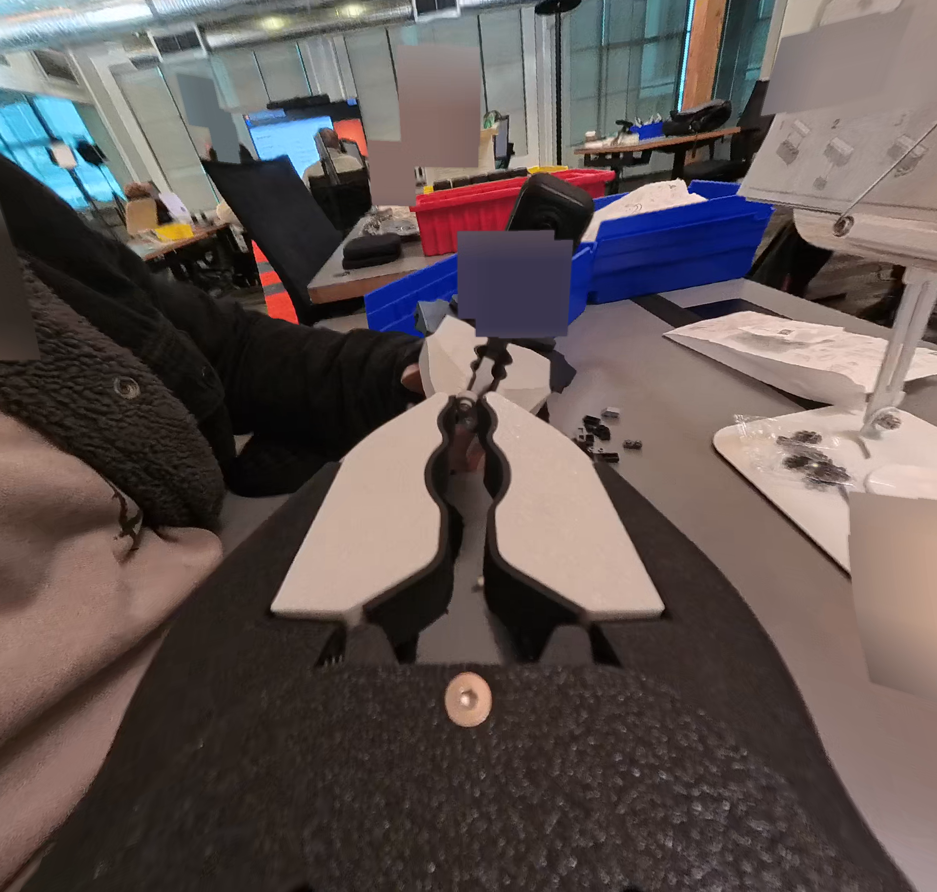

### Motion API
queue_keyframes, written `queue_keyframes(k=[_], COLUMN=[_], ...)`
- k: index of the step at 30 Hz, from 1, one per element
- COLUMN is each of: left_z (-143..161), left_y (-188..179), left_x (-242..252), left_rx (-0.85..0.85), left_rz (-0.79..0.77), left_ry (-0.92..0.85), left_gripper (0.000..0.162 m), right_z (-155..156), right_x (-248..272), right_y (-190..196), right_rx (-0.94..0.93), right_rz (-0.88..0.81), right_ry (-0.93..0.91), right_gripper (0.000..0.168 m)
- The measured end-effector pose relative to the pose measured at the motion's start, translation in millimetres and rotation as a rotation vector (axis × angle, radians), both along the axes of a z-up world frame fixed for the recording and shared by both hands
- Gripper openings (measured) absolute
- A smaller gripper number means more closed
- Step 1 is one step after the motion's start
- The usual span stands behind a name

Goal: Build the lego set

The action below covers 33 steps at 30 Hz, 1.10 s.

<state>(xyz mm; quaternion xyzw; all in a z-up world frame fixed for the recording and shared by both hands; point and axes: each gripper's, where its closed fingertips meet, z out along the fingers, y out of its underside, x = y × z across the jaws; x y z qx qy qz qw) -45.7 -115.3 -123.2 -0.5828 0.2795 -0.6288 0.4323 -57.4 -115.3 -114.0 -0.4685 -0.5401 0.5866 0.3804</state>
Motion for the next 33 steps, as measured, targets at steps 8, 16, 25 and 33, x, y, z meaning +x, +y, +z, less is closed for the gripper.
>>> queue_keyframes(k=[8, 16, 25, 33], left_z=[-26, -41, -47, -47], left_y=[47, 48, 47, 50], left_x=[-51, -73, -73, -80], left_rx=[0.1, 0.183, 0.157, 0.156], left_rz=[0.515, 0.765, 0.749, 0.786], left_ry=[0.42, 0.571, 0.561, 0.568], left_gripper=[0.008, 0.005, 0.005, 0.005], right_z=[-71, -158, -167, -123], right_x=[47, 57, 54, 49], right_y=[98, 106, 108, 111], right_rx=[0.428, 0.563, 0.587, 0.516], right_rz=[-0.014, 0.2, 0.235, 0.081], right_ry=[-0.784, -1.207, -1.218, -0.965], right_gripper=[0.007, 0.007, 0.016, 0.019])
